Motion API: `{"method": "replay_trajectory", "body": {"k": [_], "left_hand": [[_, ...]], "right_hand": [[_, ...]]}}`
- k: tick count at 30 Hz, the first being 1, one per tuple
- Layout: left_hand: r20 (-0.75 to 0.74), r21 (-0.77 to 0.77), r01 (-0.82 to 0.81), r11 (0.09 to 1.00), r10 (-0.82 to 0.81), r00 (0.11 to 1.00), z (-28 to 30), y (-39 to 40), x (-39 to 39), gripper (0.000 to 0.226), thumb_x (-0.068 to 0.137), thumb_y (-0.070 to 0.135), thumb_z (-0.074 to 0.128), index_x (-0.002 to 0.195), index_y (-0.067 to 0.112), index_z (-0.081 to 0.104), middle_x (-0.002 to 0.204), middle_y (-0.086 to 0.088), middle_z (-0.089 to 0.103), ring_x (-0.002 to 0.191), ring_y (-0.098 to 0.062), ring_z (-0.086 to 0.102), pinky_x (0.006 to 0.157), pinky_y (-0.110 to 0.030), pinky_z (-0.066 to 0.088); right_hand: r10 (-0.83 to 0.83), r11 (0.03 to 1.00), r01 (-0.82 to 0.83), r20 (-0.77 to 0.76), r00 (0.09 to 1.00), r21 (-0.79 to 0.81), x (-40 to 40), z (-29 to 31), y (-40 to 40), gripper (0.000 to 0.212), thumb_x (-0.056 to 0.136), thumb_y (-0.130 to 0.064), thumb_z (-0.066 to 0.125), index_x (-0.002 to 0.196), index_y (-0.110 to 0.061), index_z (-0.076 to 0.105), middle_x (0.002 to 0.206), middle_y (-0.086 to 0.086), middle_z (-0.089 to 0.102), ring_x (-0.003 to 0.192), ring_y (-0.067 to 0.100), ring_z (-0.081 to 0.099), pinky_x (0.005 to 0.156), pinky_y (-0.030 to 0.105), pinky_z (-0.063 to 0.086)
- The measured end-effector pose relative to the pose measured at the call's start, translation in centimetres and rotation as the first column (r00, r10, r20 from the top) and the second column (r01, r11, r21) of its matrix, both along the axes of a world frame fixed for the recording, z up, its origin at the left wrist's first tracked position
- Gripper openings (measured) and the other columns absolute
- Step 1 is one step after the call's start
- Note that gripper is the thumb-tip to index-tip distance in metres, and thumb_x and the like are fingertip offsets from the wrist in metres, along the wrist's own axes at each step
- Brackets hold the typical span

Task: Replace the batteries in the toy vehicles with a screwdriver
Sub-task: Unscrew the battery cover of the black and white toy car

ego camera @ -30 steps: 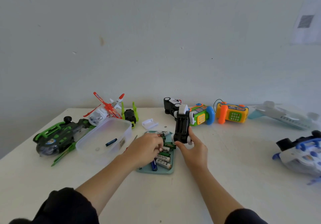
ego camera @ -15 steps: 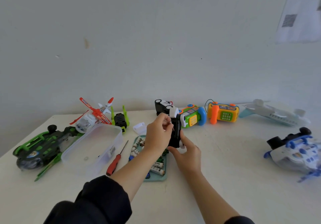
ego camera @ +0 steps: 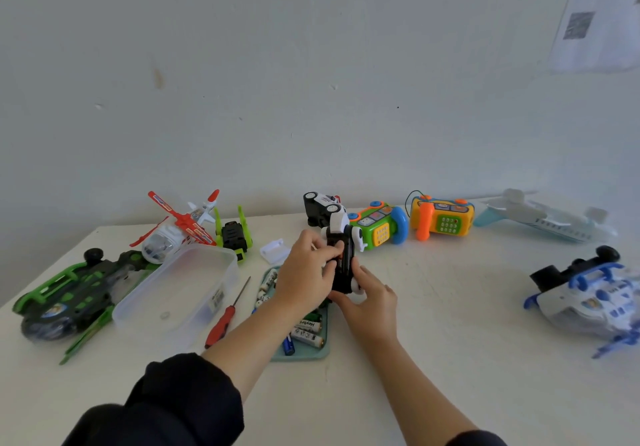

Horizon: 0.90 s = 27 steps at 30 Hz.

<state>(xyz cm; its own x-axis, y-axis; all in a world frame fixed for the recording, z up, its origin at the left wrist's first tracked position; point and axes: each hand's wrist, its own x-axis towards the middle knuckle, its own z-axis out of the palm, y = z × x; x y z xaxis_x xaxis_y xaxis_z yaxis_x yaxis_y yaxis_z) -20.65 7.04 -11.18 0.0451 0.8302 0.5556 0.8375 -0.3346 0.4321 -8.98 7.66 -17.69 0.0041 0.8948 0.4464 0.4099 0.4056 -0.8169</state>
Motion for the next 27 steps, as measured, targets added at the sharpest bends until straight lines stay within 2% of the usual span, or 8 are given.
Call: {"method": "replay_trajectory", "body": {"k": [2, 4, 7, 9, 13, 19, 22, 27], "left_hand": [[-0.087, -0.036, 0.039, 0.999, -0.042, 0.995, 0.2, -0.3, -0.5, 0.036, 0.089, 0.008, 0.057, 0.124, 0.019, 0.062, 0.103, 0.000, 0.043, 0.084, -0.010, 0.042, 0.070, -0.018, 0.036], [-0.009, -0.106, 0.066, 0.992, -0.067, 0.998, 1.0, -0.4, -1.4, 0.036, 0.092, 0.011, 0.055, 0.126, 0.022, 0.060, 0.106, 0.004, 0.041, 0.087, -0.008, 0.044, 0.076, -0.019, 0.039], [0.109, -0.168, -0.023, 0.985, 0.042, 0.993, 2.4, -0.1, -3.6, 0.033, 0.094, 0.010, 0.052, 0.123, 0.022, 0.061, 0.105, 0.005, 0.050, 0.086, -0.007, 0.051, 0.082, -0.020, 0.044], [0.003, -0.318, -0.062, 0.946, 0.066, 0.998, 3.0, -0.1, -5.2, 0.030, 0.092, 0.008, 0.053, 0.117, 0.020, 0.065, 0.108, 0.002, 0.060, 0.088, -0.009, 0.055, 0.087, -0.027, 0.048], [-0.328, -0.580, -0.079, 0.811, -0.144, 0.933, 2.6, -1.2, -6.0, 0.039, 0.081, 0.005, 0.056, 0.115, 0.022, 0.066, 0.118, 0.002, 0.055, 0.110, -0.016, 0.051, 0.094, -0.030, 0.044], [-0.412, -0.515, -0.147, 0.844, -0.095, 0.906, 0.9, -1.9, -6.3, 0.044, 0.083, 0.003, 0.049, 0.120, 0.024, 0.059, 0.123, 0.005, 0.054, 0.118, -0.016, 0.044, 0.097, -0.036, 0.040], [-0.538, -0.458, -0.209, 0.864, -0.082, 0.839, 0.9, -1.6, -6.4, 0.052, 0.081, -0.005, 0.050, 0.124, 0.023, 0.057, 0.120, 0.005, 0.056, 0.113, -0.017, 0.045, 0.092, -0.034, 0.041], [-0.573, -0.367, -0.244, 0.897, -0.012, 0.819, 0.5, -1.9, -6.7, 0.042, 0.084, -0.002, 0.052, 0.117, 0.022, 0.060, 0.109, 0.004, 0.060, 0.106, -0.017, 0.048, 0.087, -0.030, 0.041]], "right_hand": [[-0.002, 1.000, 0.002, 0.009, 1.000, -0.013, 0.0, 0.1, -0.1, 0.074, 0.062, -0.060, 0.061, 0.125, -0.021, 0.060, 0.080, -0.017, 0.046, 0.081, 0.009, 0.038, 0.085, 0.053, 0.045], [0.001, 0.999, 0.000, 0.020, 1.000, -0.039, 0.2, 0.3, -0.3, 0.073, 0.063, -0.054, 0.066, 0.128, -0.021, 0.059, 0.082, -0.017, 0.049, 0.087, 0.021, 0.055, 0.090, 0.054, 0.043], [0.000, 0.998, 0.000, 0.007, 1.000, -0.070, 0.3, 0.5, -0.5, 0.072, 0.065, -0.046, 0.070, 0.131, -0.021, 0.056, 0.089, -0.010, 0.060, 0.106, 0.027, 0.059, 0.096, 0.052, 0.039], [0.001, 0.996, -0.002, -0.016, 1.000, -0.086, 0.3, 0.5, -0.4, 0.071, 0.068, -0.037, 0.079, 0.132, -0.021, 0.054, 0.103, -0.002, 0.068, 0.110, 0.023, 0.059, 0.099, 0.051, 0.037], [-0.020, 0.995, 0.014, -0.055, 0.998, -0.102, 0.3, 0.3, -0.3, 0.071, 0.069, -0.027, 0.083, 0.133, -0.023, 0.053, 0.104, 0.001, 0.069, 0.110, 0.022, 0.059, 0.099, 0.052, 0.038], [-0.013, 0.993, 0.004, -0.070, 0.997, -0.120, 0.2, 0.3, -0.3, 0.071, 0.070, -0.029, 0.082, 0.134, -0.027, 0.051, 0.108, -0.002, 0.068, 0.112, 0.017, 0.058, 0.102, 0.049, 0.036], [-0.003, 0.993, -0.005, -0.061, 0.998, -0.121, 0.4, 0.4, -0.5, 0.071, 0.071, -0.030, 0.081, 0.135, -0.028, 0.050, 0.110, -0.004, 0.067, 0.111, 0.014, 0.057, 0.104, 0.047, 0.034], [0.007, 0.993, -0.016, -0.084, 0.996, -0.116, 0.3, 0.8, -0.6, 0.070, 0.071, -0.027, 0.082, 0.133, -0.025, 0.052, 0.102, -0.009, 0.064, 0.097, 0.009, 0.057, 0.102, 0.048, 0.037]]}}
